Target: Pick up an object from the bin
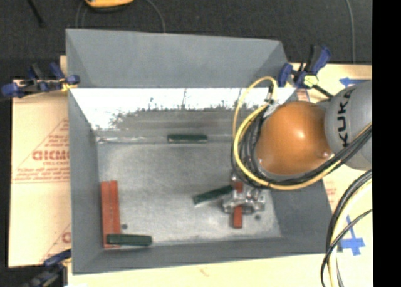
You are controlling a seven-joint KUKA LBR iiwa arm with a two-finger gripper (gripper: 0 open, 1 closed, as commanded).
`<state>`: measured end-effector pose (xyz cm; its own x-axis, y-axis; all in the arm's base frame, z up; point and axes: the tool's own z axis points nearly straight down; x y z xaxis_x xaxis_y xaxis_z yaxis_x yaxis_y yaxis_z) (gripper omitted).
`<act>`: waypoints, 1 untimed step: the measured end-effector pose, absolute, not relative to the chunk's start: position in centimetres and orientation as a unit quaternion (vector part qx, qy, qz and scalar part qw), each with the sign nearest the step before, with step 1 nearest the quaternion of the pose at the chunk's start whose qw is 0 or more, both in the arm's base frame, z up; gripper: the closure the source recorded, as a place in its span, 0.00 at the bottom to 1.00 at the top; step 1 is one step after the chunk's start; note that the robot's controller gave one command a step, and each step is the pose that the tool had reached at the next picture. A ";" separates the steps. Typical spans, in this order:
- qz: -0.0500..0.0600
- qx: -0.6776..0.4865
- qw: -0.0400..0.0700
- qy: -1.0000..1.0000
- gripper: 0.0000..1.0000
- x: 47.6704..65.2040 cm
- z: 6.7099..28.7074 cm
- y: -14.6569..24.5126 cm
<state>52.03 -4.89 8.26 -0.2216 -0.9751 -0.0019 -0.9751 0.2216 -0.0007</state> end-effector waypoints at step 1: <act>-0.001 -0.616 0.002 0.788 1.00 52.1 24.2 -6.6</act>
Offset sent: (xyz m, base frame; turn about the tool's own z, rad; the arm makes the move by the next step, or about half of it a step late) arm 0.0000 0.0000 0.0000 0.0000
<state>52.09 -6.56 24.24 -0.2419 -0.9703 -0.0023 -0.9703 0.2419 -0.0045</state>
